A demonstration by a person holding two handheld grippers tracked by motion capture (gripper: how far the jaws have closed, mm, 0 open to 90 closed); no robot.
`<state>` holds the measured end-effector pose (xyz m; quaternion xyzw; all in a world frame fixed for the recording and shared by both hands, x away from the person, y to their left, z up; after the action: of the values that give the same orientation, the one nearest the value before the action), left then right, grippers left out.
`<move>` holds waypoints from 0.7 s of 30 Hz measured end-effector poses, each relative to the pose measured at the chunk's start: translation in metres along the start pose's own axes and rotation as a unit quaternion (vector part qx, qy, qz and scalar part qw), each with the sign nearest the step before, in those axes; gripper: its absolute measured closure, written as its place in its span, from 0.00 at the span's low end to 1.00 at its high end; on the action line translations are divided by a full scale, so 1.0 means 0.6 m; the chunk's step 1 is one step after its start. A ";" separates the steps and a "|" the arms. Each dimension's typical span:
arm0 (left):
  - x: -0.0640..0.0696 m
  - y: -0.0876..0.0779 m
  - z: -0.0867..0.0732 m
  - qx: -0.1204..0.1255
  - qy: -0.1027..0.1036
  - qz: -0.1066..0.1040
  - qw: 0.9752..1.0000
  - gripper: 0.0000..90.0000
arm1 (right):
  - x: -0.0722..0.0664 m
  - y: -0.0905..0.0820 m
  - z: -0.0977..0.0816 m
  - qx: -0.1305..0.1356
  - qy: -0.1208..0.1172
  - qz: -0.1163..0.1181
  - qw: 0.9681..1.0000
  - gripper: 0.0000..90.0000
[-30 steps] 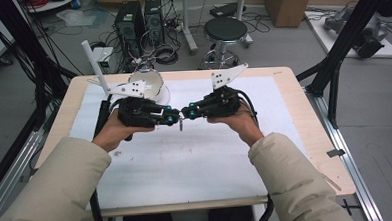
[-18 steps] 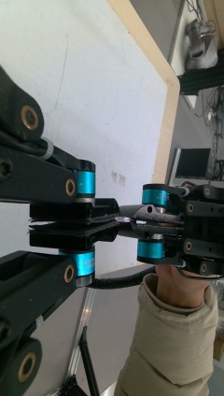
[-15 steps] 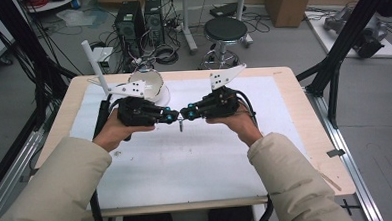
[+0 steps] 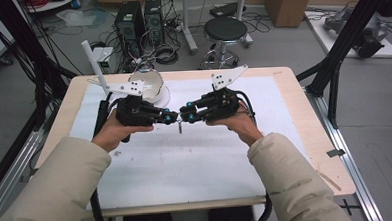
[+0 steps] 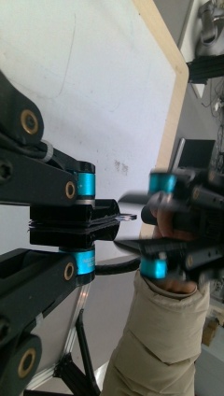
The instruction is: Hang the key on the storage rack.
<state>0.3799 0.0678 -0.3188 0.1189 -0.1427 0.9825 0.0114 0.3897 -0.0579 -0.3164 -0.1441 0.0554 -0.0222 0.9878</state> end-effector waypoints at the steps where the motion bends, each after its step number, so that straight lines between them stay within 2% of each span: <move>1: -0.001 -0.002 0.000 0.001 0.000 0.003 1.000 0.98 | 0.003 0.000 0.000 0.003 -0.003 -0.026 1.000 0.52; 2: -0.002 -0.003 0.001 0.004 -0.003 0.003 1.000 0.98 | 0.003 0.000 0.000 0.003 -0.003 -0.026 1.000 0.52; 4: -0.003 -0.010 0.002 0.006 0.000 0.006 1.000 0.98 | 0.011 0.000 -0.001 0.003 0.000 -0.071 0.997 0.26; 5: -0.003 -0.013 0.002 0.008 0.000 0.005 1.000 0.98 | 0.019 -0.006 -0.006 -0.001 -0.003 -0.114 0.993 0.09; 6: -0.004 -0.018 0.002 0.010 0.000 0.009 1.000 0.98 | 0.019 -0.006 -0.006 -0.001 -0.003 -0.114 0.993 0.09; 7: -0.006 -0.023 0.002 0.010 -0.002 0.012 1.000 0.98 | 0.024 -0.011 -0.009 0.003 -0.002 -0.134 0.991 0.05; 8: -0.008 -0.028 0.002 0.011 0.000 0.015 1.000 0.98 | 0.026 -0.017 -0.014 0.007 0.001 -0.143 0.990 0.01; 9: -0.010 -0.034 0.002 0.012 0.000 0.022 1.000 0.98 | 0.029 -0.025 -0.019 0.009 0.005 -0.157 0.988 0.00; 10: -0.012 -0.040 0.003 0.013 -0.002 0.024 1.000 0.98 | 0.031 -0.034 -0.026 0.013 -0.001 -0.174 0.985 0.00; 12: -0.017 -0.054 0.006 0.012 -0.001 0.033 0.999 0.98 | 0.033 -0.052 -0.043 0.018 -0.009 -0.211 0.977 0.00; 14: -0.023 -0.068 0.012 0.009 0.001 0.041 0.999 0.98 | 0.033 -0.070 -0.064 0.020 -0.004 -0.240 0.970 0.00; 15: -0.026 -0.077 0.015 0.007 0.002 0.046 0.999 0.98 | 0.034 -0.092 -0.087 0.023 0.004 -0.275 0.961 0.00; 16: -0.029 -0.085 0.018 0.006 0.003 0.049 0.999 0.98 | 0.034 -0.092 -0.087 0.023 0.004 -0.275 0.961 0.00; 18: -0.036 -0.104 0.025 0.005 0.005 0.059 0.998 0.98 | 0.036 -0.117 -0.110 0.029 0.018 -0.311 0.950 0.00; 21: -0.048 -0.133 0.032 0.003 0.006 0.074 0.997 0.98 | 0.035 -0.159 -0.147 0.051 0.041 -0.354 0.933 0.00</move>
<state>0.4165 0.1390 -0.2858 0.1019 -0.1478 0.9819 -0.0610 0.3975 -0.1751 -0.3754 -0.1032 0.0401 -0.3794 0.9186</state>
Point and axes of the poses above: each handheld gripper's, and its own axes: y roughly forward along the jaws, z roughly out of its top, x roughly to its right, the point moved 8 cm from there along y, roughly forward along the jaws, and after that the axes turned 8 degrees about -z, right-handed, at the moved point
